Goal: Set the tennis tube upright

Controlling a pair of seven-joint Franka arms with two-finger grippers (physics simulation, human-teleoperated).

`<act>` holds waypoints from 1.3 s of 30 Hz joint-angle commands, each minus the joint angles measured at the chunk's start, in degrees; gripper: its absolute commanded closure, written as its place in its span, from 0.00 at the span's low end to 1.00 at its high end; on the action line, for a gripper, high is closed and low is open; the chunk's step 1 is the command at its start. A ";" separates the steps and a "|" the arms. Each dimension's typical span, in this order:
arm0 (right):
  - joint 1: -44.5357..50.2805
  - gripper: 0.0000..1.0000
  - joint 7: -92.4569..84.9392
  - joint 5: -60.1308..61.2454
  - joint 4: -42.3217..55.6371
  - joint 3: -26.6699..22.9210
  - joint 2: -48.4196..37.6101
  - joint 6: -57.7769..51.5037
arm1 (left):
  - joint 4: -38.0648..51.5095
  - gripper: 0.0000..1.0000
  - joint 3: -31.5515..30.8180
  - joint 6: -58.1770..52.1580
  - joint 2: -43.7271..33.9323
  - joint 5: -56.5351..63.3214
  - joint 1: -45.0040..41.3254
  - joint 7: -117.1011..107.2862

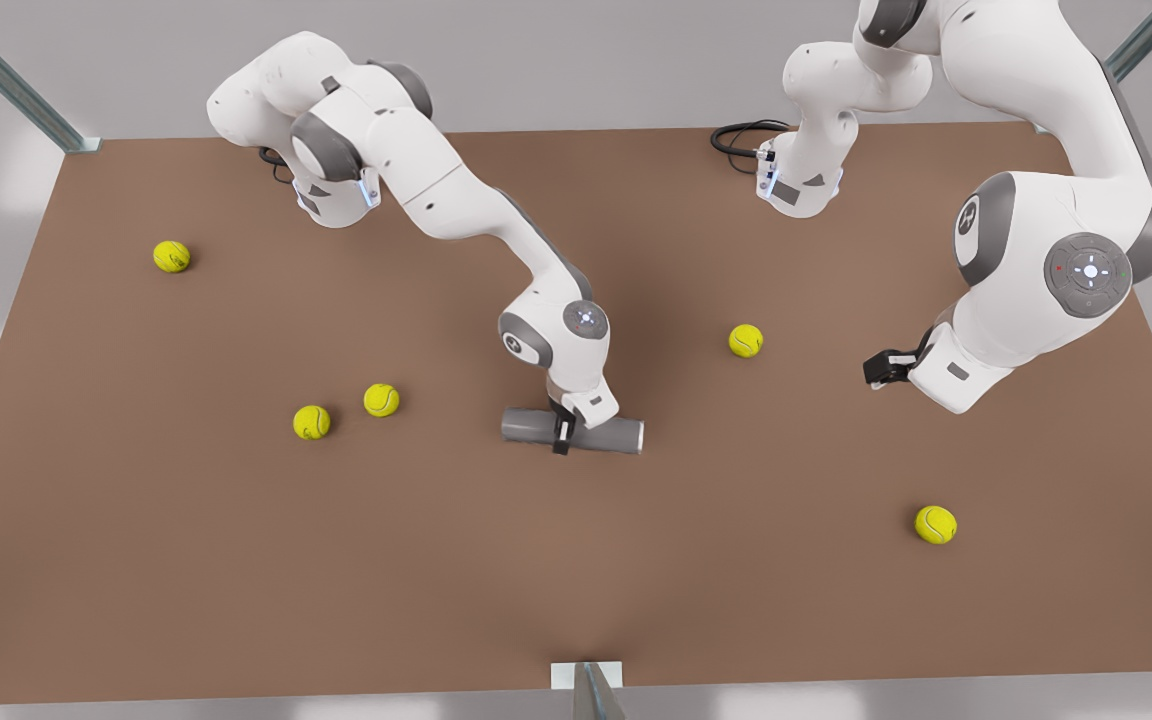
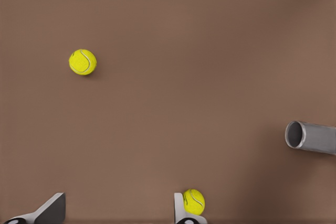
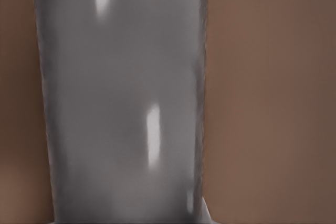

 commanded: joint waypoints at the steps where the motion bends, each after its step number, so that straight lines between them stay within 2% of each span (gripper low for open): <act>1: 0.09 0.30 4.44 -0.44 0.03 -0.04 0.40 2.31 | 0.02 0.00 0.00 -0.01 -0.07 0.04 -0.05 -0.09; 3: 0.09 0.30 4.53 -1.05 0.03 -0.04 0.84 3.10 | 0.02 0.00 0.00 -0.01 -0.07 0.04 0.04 -0.09; 4: 0.09 0.00 4.61 -1.05 0.03 -0.04 1.01 3.71 | 0.02 0.00 0.00 -0.01 -0.07 0.04 -0.05 0.00; 10: 1.32 0.00 4.79 -1.14 0.12 -0.12 0.84 5.30 | 0.02 0.00 -0.36 -0.01 -0.07 -0.05 -0.05 0.00; 13: 2.64 0.00 4.88 -1.14 -0.23 0.14 -1.80 4.51 | 0.02 0.00 0.08 0.17 0.37 -10.33 0.30 0.35; 15: 2.90 0.00 5.23 -0.88 -0.85 0.93 -3.55 2.76 | 0.02 0.00 0.17 0.43 3.18 -21.31 0.74 2.28; 17: 2.90 0.00 9.26 0.79 -1.82 4.01 -10.32 -7.17 | 0.02 0.00 0.17 0.34 5.99 -26.59 0.74 10.98; 18: 2.37 0.00 15.06 3.16 -1.82 5.77 -16.03 -17.54 | 0.02 0.00 0.17 0.34 7.13 -27.65 0.74 13.79; 19: -0.70 0.00 22.18 12.55 -1.82 5.68 -22.44 -29.93 | 0.02 0.00 0.17 0.25 7.66 -29.76 0.74 15.38; 20: -6.76 0.00 28.43 18.72 -1.64 5.68 -26.93 -38.64 | 0.02 0.00 0.00 0.08 9.59 -33.53 0.74 15.73; 22: -19.58 0.00 36.16 20.92 -1.20 5.24 -31.77 -47.34 | -0.15 0.00 0.17 -0.54 14.25 -40.04 1.44 28.12; 24: -30.93 0.00 36.34 20.92 -0.59 5.06 -32.91 -48.32 | -0.24 0.00 0.17 -0.19 18.73 -46.01 1.44 35.76; 26: -33.22 0.00 36.17 20.92 1.96 -2.31 -33.62 -52.17 | -0.24 0.00 0.17 2.53 23.12 -51.19 1.88 41.47; 27: -34.62 0.00 36.17 20.83 2.84 -3.46 -34.75 -53.85 | -0.24 0.00 0.17 3.76 26.37 -54.97 1.88 46.74; 30: -36.74 0.00 36.34 20.13 -0.67 -3.73 -40.73 -54.82 | -0.15 0.00 -1.41 12.90 31.13 -60.17 -0.14 50.09; 34: -37.00 0.00 36.43 20.22 -2.26 -4.08 -39.95 -54.82 | 0.11 0.00 -6.68 27.40 34.99 -60.70 -1.55 51.42; 39: -37.09 0.00 36.34 21.01 -1.55 -4.34 -38.36 -54.91 | 1.17 0.00 -6.86 30.05 38.34 -60.70 -1.55 52.91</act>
